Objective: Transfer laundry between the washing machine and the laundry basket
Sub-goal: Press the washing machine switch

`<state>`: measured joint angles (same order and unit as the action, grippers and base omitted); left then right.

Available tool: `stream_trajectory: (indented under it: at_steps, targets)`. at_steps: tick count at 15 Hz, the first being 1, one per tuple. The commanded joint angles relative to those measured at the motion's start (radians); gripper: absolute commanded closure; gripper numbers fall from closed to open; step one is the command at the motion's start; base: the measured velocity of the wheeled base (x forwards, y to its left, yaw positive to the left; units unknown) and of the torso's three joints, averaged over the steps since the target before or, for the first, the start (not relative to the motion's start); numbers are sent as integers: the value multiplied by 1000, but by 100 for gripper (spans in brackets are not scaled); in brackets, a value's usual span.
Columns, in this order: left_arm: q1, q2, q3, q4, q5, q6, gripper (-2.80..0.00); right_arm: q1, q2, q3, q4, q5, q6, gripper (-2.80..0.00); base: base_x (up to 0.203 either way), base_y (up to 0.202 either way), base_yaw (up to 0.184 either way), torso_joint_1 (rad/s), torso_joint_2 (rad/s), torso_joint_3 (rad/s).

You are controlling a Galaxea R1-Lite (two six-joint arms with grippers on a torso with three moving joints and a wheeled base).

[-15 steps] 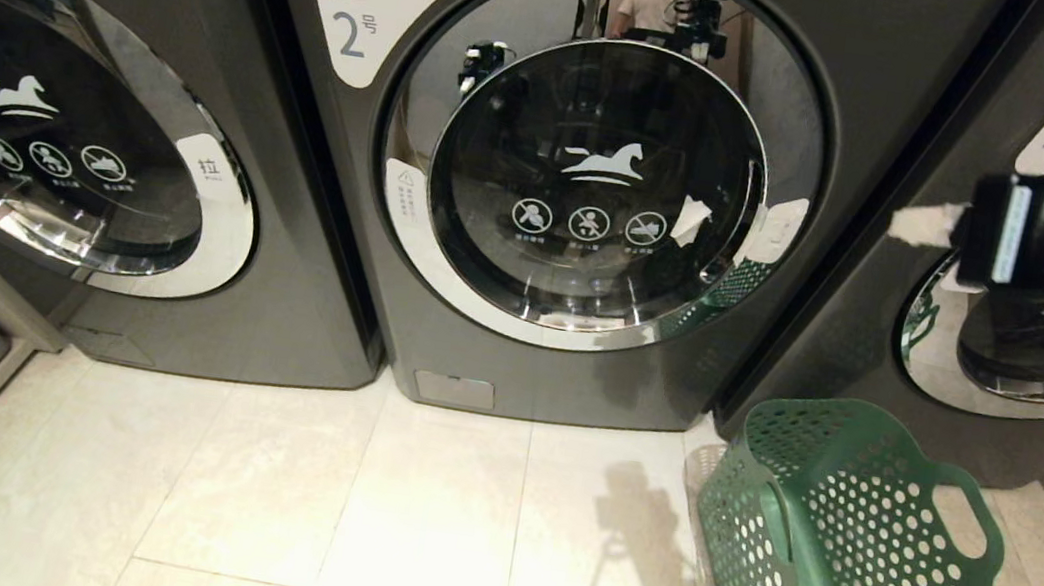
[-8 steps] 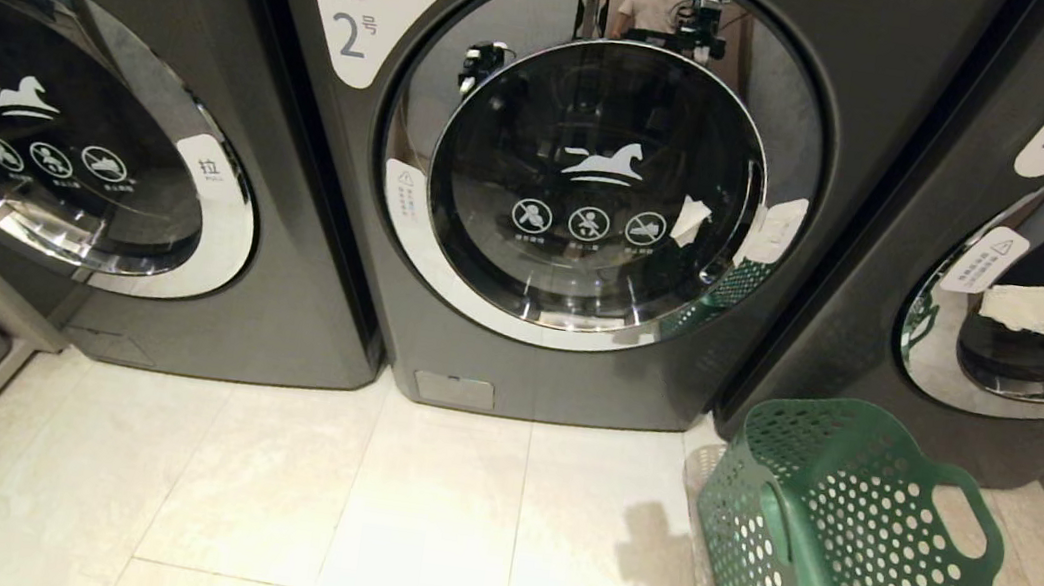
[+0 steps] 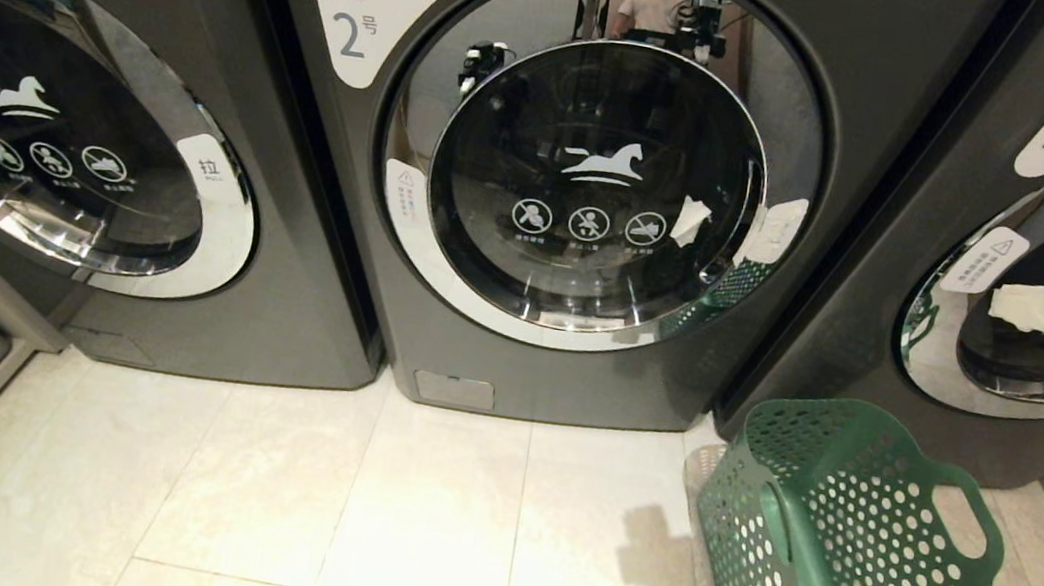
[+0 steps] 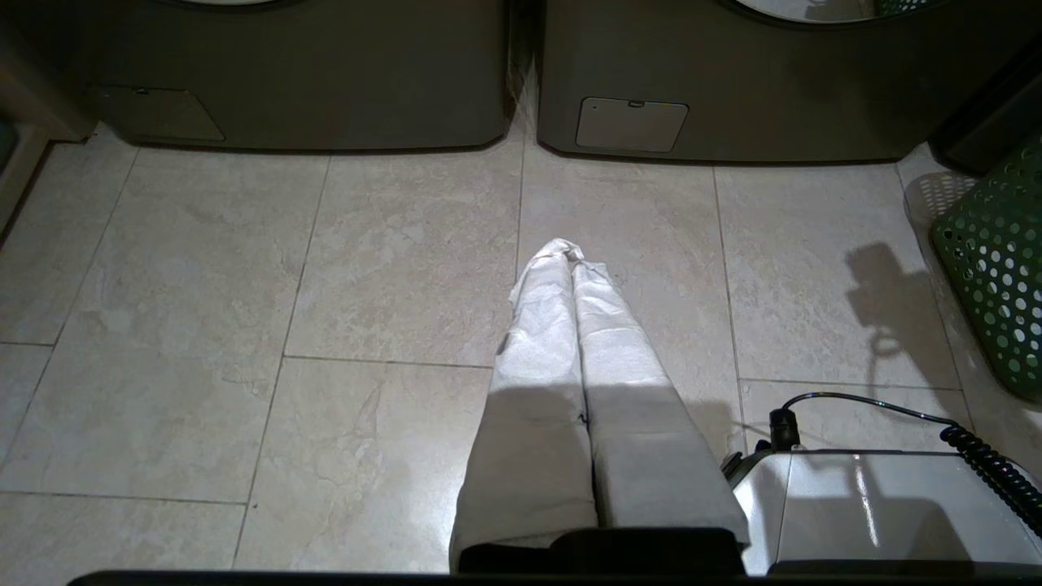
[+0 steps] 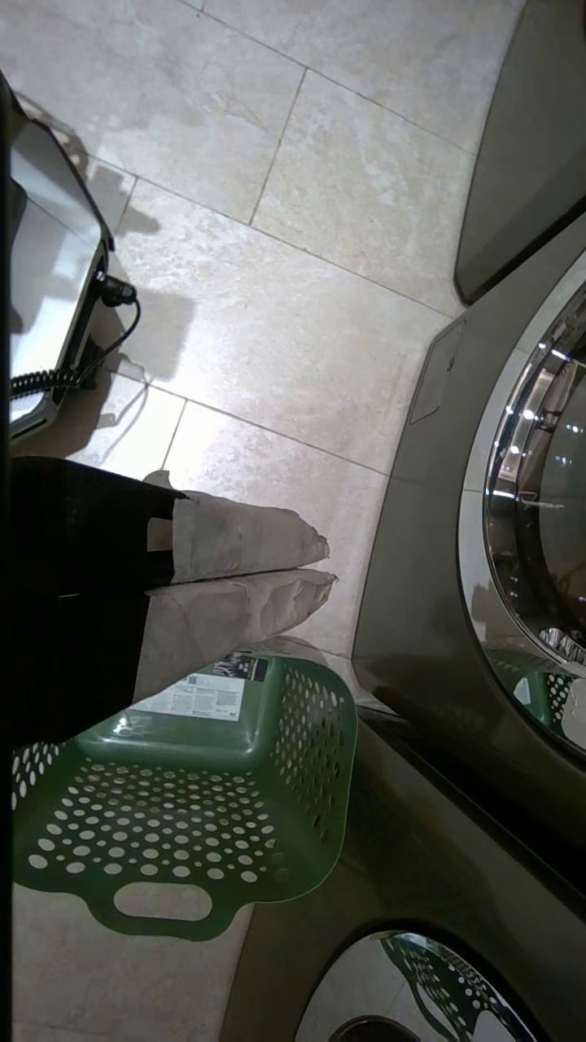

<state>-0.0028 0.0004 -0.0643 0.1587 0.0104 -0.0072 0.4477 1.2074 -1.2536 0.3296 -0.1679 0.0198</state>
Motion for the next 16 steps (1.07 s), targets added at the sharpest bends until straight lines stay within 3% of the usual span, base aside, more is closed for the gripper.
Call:
stream_trajectory:
  at_steps: [1,6,10,16]
  targets:
    - [0,0,0,1,0,0,0,0,4,0,2,1,-9,0,0,0,0,0,0,0]
    - [1,0,0,1,0,0,0,0,-3,40,-1,6,-56,0,0,0,0,0,0,0]
    - [1,0,-2,2,0,1,0,0,-11,83,-4,-1,-168,0,0,0,0,0,0,0]
    - [0,0,-2,2,0,1,0,0,-9,83,-19,4,-163,0,0,0,0,0,0,0]
